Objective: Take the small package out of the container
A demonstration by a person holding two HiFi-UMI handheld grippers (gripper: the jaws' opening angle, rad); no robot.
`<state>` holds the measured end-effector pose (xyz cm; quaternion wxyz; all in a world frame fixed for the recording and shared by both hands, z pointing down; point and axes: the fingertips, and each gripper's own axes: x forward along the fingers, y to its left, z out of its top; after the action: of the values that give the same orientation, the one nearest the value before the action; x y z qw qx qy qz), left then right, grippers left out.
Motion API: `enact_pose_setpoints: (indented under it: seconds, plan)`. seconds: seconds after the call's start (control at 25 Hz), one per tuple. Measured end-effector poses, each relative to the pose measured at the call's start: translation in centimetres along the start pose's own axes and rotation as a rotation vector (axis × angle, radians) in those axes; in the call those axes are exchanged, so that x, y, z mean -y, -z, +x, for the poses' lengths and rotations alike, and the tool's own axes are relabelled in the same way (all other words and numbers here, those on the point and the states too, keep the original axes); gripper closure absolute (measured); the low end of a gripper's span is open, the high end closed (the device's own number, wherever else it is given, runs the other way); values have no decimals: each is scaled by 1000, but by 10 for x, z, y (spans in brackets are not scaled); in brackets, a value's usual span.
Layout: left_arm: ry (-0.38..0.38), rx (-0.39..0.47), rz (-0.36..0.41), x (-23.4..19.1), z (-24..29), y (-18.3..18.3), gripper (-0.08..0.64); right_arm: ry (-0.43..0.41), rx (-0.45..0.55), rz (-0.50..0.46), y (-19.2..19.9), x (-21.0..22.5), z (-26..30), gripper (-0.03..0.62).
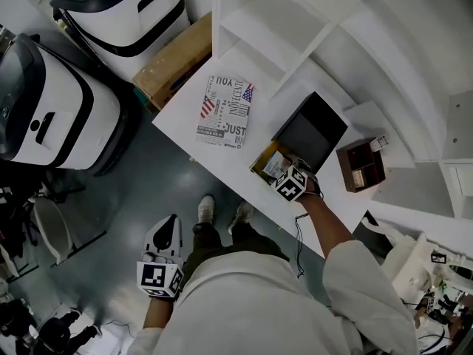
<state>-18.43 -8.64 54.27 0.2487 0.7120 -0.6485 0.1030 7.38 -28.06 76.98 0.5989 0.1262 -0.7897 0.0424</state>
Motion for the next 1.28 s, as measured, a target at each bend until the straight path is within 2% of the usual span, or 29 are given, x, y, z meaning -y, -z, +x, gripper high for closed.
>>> enact_pose_setpoints:
  seconds: [0.44, 0.76, 1.28]
  plan:
    - [90, 15, 54, 25, 17, -21, 552, 103, 187, 83, -19, 4, -61, 179]
    - [141, 39, 97, 38, 23, -35, 552, 215, 385, 173, -41, 14, -124, 179]
    - [237, 70, 179, 70, 32, -55, 552, 385, 728, 267, -67, 17, -237, 179]
